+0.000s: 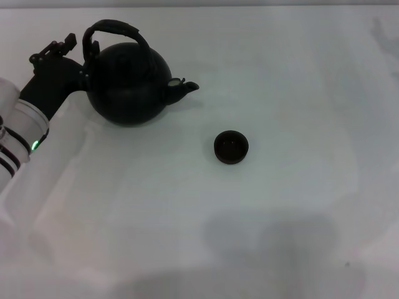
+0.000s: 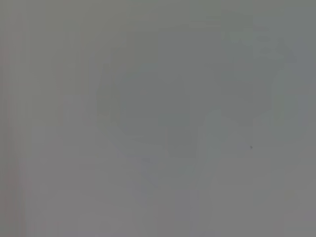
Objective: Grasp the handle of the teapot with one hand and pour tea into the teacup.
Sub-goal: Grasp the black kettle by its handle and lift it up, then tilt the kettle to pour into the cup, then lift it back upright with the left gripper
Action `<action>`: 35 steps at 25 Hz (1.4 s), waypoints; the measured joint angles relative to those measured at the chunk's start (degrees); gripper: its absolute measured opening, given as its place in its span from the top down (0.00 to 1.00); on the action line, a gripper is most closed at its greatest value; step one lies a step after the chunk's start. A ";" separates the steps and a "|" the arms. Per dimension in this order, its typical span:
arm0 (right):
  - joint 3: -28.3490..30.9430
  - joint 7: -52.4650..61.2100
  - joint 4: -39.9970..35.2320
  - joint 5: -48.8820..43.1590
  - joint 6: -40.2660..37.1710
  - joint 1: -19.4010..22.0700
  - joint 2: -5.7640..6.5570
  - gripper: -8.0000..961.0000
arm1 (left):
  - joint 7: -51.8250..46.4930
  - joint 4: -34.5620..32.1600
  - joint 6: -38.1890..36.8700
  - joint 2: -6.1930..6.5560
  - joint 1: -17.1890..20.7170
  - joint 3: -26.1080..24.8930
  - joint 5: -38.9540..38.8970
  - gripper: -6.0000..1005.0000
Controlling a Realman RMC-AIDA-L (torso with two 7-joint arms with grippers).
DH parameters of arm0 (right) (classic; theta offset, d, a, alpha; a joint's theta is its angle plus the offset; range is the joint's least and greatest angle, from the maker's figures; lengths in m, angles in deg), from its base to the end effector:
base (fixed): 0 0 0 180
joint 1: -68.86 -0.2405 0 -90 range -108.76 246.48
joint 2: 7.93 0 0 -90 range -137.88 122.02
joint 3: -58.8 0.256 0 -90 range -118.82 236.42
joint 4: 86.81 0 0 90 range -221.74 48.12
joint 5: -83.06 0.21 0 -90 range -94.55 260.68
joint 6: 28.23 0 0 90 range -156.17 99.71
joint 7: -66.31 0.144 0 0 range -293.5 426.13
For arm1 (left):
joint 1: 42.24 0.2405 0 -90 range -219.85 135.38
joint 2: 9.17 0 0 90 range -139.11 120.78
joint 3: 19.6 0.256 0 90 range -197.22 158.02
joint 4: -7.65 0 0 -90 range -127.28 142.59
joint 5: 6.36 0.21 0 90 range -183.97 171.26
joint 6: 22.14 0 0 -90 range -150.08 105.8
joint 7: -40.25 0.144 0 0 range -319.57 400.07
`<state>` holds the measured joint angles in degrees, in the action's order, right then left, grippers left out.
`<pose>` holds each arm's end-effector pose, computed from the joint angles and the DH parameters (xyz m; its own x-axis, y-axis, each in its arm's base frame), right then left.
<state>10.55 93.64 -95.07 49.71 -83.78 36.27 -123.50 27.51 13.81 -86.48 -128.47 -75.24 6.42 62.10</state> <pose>0.3395 0.3926 0.0518 0.6463 0.0021 -0.7631 -0.7610 -0.0732 -0.6446 -0.3105 0.3405 -0.0518 0.7611 0.0766 0.6441 0.6221 -0.3675 -0.6913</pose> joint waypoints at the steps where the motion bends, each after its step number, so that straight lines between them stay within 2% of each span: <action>1: 0.00 0.00 0.00 0.02 0.01 0.00 0.00 0.12 | 0.00 -0.34 0.03 -0.02 -0.01 0.06 0.03 0.39; 6: 0.00 0.05 0.00 0.04 0.04 0.03 0.00 0.12 | 0.00 -0.67 0.03 -0.08 -0.03 0.11 0.20 0.49; 14: 0.00 0.08 0.00 0.05 0.14 0.08 0.00 0.12 | 0.01 -1.99 -2.53 0.03 -0.15 0.42 0.25 0.90; 22: 0.00 0.21 0.18 0.04 0.20 0.26 0.00 0.12 | 0.33 -3.27 -9.71 0.04 -1.90 0.67 2.05 0.91; 25: -0.01 0.20 0.39 0.54 0.27 0.26 0.00 0.12 | 4.25 -3.74 -10.86 0.06 -2.77 0.73 6.80 0.91; 29: 0.00 0.15 0.60 1.35 0.28 0.25 -0.05 0.12 | 11.97 -3.36 -11.82 -0.10 -3.86 0.73 9.24 0.90; 35: -0.01 0.40 0.71 1.39 0.28 0.47 -0.23 0.12 | 13.83 -3.42 -12.56 -0.04 -4.66 0.71 11.64 0.90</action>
<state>10.55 94.05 -94.36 51.11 -83.50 36.73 -123.73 41.34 10.39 -99.04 -128.51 -79.90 7.12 73.75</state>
